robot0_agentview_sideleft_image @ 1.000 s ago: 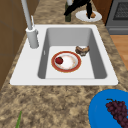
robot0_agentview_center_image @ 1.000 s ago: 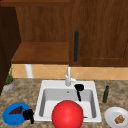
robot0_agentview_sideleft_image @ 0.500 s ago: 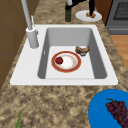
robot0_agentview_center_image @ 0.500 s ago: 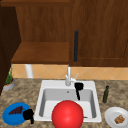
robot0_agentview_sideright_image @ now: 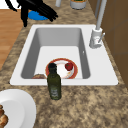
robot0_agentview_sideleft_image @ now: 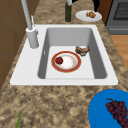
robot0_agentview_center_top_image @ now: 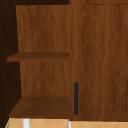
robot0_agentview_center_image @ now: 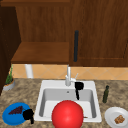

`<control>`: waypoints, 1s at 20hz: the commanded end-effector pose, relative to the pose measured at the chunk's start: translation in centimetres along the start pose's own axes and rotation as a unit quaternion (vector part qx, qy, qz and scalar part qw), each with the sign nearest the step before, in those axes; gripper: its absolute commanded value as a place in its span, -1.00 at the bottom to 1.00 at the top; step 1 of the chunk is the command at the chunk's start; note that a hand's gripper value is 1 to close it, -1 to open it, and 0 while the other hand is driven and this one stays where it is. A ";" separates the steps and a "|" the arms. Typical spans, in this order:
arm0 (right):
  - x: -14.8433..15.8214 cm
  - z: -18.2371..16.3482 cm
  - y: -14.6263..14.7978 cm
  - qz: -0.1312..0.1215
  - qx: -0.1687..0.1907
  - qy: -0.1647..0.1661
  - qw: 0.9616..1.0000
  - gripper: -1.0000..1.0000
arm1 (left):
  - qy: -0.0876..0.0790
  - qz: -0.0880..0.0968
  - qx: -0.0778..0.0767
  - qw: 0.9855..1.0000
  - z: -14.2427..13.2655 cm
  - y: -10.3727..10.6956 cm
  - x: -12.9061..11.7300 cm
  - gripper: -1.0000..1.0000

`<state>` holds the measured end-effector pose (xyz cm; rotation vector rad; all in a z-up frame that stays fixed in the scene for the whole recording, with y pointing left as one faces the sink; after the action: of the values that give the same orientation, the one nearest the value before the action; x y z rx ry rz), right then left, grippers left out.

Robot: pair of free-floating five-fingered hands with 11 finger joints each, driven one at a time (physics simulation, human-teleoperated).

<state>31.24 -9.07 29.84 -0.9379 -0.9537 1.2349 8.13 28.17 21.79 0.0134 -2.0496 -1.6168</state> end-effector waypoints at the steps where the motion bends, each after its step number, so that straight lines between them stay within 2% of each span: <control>1: 0.1 1.3 -0.3 -0.067 -0.008 0.018 0.998 -1.00 | 0.000 0.000 0.000 1.000 0.0 0.0 0.0 0.00; 16: 0.3 6.3 -1.8 -0.128 -0.007 0.046 0.991 -1.00 | 0.000 0.000 0.000 1.000 0.0 0.0 0.0 0.00; 20: 0.3 7.8 -2.5 -0.137 -0.001 0.061 0.989 -1.00 | 0.000 0.000 0.000 1.000 0.0 0.0 0.0 0.00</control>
<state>25.46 -8.63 33.96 -0.8787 -0.9389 1.0607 8.13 28.17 21.79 0.0134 -2.0496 -1.6168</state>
